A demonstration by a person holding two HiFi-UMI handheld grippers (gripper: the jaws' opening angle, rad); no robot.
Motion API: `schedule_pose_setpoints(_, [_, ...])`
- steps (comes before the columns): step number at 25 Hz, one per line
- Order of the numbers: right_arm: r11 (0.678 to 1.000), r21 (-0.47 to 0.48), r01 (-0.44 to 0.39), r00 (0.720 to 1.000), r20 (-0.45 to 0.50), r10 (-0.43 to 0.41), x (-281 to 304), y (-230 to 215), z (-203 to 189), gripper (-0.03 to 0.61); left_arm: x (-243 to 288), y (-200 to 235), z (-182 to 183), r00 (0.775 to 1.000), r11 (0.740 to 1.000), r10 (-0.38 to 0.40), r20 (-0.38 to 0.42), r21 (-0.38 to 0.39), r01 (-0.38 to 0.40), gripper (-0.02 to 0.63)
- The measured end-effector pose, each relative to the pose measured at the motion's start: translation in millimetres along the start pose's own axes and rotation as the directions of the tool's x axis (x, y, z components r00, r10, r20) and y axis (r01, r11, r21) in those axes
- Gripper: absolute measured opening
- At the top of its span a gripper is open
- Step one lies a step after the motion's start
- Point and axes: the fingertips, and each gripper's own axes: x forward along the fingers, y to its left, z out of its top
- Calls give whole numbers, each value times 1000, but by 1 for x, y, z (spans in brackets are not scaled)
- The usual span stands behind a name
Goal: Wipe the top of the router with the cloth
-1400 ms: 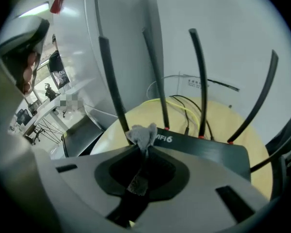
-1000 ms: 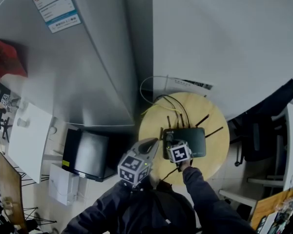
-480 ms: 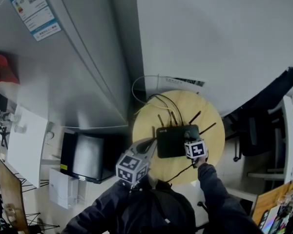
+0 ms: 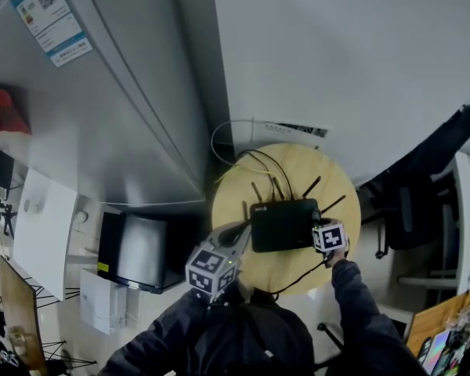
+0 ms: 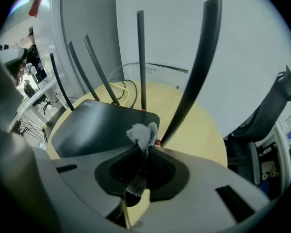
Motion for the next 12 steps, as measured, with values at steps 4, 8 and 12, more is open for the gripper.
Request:
schedule_pose_setpoints(4, [999,15,-42,998,51,41,-6,26,13,74,-4,3,-1,1000,1000,9,0,-3,-9,2])
schedule_pose_setpoints(8, [991,-20,-134,986,102,135,-11,87,34,74,-10,6,-2,1000,1000,24,5,-7,-24,2])
schedule_pose_setpoints(12, [969,-63,-240,963,114,246,-9,159,50,74,-19,11,-2,999,999,41,12,-11,-41,2])
